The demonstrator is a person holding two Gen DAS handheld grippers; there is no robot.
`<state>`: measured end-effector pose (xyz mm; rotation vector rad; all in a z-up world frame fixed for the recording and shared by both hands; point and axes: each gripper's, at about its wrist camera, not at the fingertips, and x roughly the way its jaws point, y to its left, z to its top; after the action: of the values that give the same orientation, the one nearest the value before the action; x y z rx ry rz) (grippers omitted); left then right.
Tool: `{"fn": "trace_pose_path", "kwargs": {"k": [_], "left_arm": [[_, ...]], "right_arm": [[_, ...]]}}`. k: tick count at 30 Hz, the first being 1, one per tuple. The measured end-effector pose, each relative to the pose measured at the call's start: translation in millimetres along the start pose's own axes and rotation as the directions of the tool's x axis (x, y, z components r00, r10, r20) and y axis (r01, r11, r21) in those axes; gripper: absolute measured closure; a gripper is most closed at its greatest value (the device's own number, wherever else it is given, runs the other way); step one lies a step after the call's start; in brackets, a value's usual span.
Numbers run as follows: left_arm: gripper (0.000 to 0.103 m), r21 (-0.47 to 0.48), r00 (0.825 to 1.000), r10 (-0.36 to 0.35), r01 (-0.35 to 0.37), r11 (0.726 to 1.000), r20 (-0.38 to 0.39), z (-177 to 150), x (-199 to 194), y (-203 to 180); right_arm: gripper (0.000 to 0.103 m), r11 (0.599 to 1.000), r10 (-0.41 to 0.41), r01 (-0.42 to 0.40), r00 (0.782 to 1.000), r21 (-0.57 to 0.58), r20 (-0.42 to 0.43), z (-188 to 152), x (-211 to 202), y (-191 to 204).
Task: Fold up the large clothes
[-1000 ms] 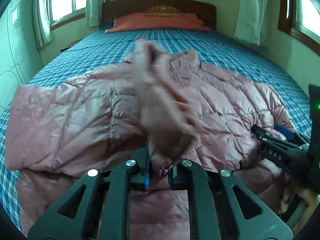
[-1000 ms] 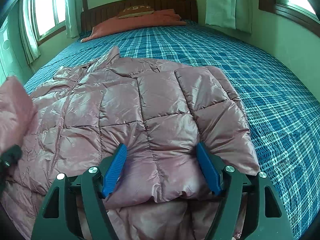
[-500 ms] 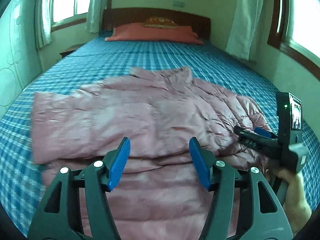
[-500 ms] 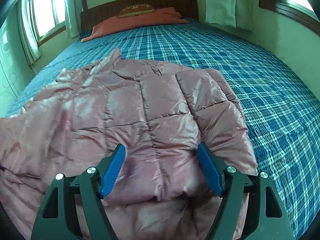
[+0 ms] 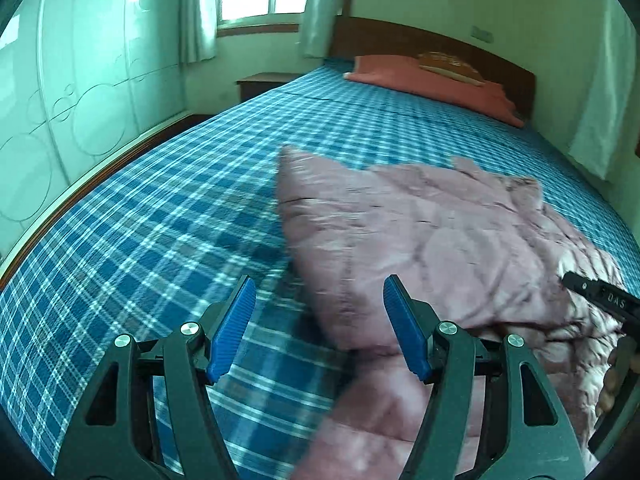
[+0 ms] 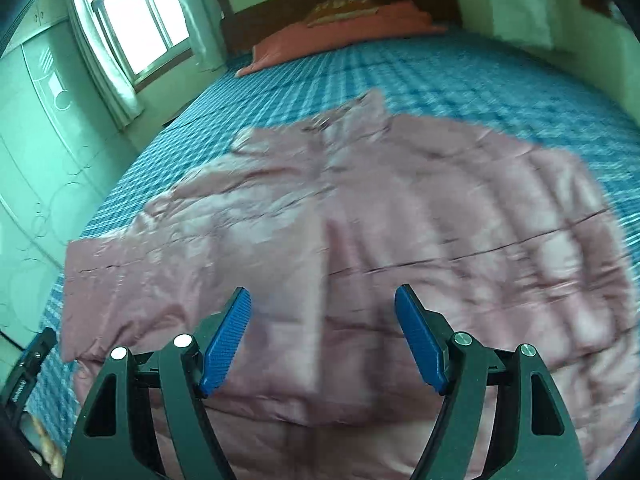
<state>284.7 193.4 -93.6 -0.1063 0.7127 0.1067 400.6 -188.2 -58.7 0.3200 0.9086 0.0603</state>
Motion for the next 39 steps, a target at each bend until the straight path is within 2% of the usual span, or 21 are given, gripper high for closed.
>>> {"fn": "trace_pose_path", "kwargs": {"k": [1,3,4,5,7,12,16,20,23,25,27,29,34,39], "left_arm": [[0.037,-0.003,1.000,0.006,-0.006,1.000,-0.003,-1,1,3],[0.037,-0.006,1.000,0.011,-0.011,1.000,-0.008,-1,4,7],[0.037,-0.006,1.000,0.014,-0.014,1.000,-0.009,-2,4,8],[0.037,-0.005,1.000,0.014,-0.014,1.000,-0.010,-1,4,8],[0.037,-0.006,1.000,0.012,-0.012,1.000,-0.008,0,7,9],[0.036,0.001,1.000,0.000,0.000,1.000,-0.003,7,9,2],[0.036,0.021,1.000,-0.015,0.015,1.000,-0.002,12,12,-13],[0.036,0.058,1.000,-0.030,0.030,0.998,-0.007,15,17,-33],[0.036,0.088,0.999,-0.032,0.034,0.996,-0.021,15,24,-48],[0.036,0.106,0.999,-0.033,0.037,0.994,-0.038,14,30,-57],[0.036,0.113,0.998,-0.035,0.041,0.993,-0.052,14,34,-62],[0.036,0.115,0.998,-0.037,0.043,0.992,-0.056,16,37,-65],[0.036,0.077,0.996,-0.055,0.060,0.995,-0.064,32,50,-70],[0.036,0.038,0.993,-0.064,0.068,0.997,-0.100,43,78,-78]], "right_arm": [[0.034,1.000,0.005,-0.005,1.000,-0.004,-0.011,-1,5,2],[0.066,0.999,-0.004,0.004,1.000,-0.033,-0.014,-3,12,11],[0.075,0.999,0.005,-0.006,1.000,-0.047,-0.014,-4,13,15],[0.090,0.998,0.023,-0.024,1.000,-0.054,-0.013,-2,11,17],[0.093,0.998,0.032,-0.032,0.999,-0.059,0.002,2,3,18],[0.094,0.997,-0.010,0.018,0.995,-0.076,0.098,20,-34,-6],[0.094,0.989,-0.109,0.121,0.984,-0.081,0.143,31,-50,-36],[0.094,0.977,-0.195,0.205,0.972,-0.062,0.134,34,-51,-77],[0.093,0.977,-0.208,0.210,0.975,-0.029,0.078,34,-39,-107],[0.088,0.981,-0.194,0.194,0.981,-0.003,0.027,27,-28,-124],[0.065,0.984,-0.175,0.175,0.984,0.031,-0.001,21,-25,-136],[0.053,0.980,-0.188,0.186,0.982,0.064,0.024,15,-37,-140],[0.051,0.972,-0.218,0.203,0.966,0.118,0.139,30,-65,-140],[0.052,0.984,-0.179,0.175,0.978,0.044,0.108,54,-31,-121]]}}
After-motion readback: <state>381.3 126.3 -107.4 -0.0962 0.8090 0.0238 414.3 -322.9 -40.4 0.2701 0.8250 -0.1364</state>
